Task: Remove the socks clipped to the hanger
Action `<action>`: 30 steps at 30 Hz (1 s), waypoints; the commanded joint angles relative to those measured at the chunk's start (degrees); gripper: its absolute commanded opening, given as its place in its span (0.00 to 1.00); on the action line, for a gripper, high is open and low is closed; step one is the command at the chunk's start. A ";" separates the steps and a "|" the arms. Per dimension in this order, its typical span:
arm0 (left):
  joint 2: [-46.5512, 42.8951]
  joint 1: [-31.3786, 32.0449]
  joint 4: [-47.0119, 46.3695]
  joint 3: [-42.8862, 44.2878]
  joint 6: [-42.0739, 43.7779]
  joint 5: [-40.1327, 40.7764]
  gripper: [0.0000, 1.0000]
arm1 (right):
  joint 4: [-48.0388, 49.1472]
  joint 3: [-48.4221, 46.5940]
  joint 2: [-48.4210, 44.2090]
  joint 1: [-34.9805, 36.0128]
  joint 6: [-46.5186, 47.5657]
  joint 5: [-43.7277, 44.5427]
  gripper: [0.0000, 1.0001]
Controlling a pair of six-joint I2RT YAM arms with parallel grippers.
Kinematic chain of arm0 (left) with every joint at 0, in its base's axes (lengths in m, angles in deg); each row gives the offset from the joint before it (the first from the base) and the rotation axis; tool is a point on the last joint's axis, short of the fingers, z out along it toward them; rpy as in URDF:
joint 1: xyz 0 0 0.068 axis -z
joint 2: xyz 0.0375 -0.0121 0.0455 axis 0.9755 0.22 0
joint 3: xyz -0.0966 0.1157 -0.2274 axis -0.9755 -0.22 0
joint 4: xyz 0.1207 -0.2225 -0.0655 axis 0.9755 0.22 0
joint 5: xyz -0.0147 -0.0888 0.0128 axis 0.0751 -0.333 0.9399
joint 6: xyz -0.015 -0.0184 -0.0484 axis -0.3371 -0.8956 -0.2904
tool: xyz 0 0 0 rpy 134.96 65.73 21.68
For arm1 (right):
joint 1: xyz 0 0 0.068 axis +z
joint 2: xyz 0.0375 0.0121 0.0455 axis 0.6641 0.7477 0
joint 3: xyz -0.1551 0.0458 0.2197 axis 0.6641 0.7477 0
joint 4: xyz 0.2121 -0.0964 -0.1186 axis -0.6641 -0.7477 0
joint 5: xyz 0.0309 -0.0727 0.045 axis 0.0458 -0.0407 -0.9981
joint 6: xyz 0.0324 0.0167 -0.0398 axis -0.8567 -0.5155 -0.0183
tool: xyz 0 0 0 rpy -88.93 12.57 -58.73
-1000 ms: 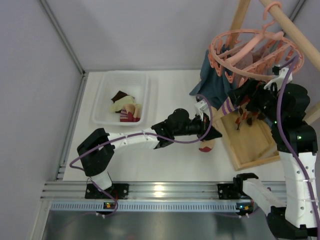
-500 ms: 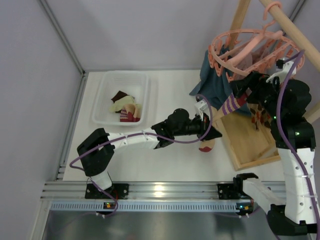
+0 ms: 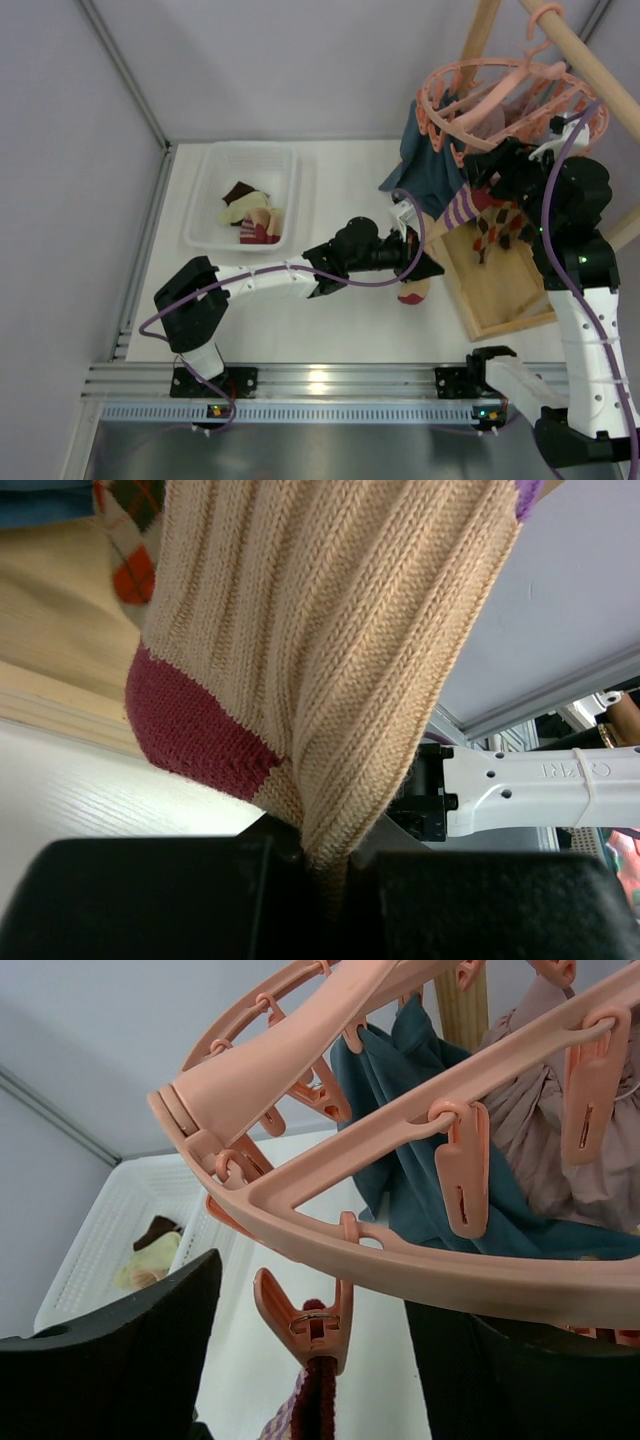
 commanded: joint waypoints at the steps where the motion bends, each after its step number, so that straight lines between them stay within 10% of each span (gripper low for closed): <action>1: -1.89 0.22 -2.51 0.75 -0.45 -0.72 0.00 | 4.60 -0.46 -0.37 -0.20 0.19 1.18 0.66; 14: -2.15 0.22 -2.51 -0.30 -0.10 -0.28 0.00 | 3.11 0.07 0.25 -0.20 -0.43 3.73 0.00; 25: -5.66 -1.18 -1.90 -4.87 -0.10 2.45 0.00 | 2.76 0.42 -0.11 -0.20 -1.40 2.94 0.00; 30: -9.96 -12.15 9.60 -4.52 -0.11 1.22 0.00 | 2.23 0.68 -0.72 -0.20 -1.40 2.68 0.00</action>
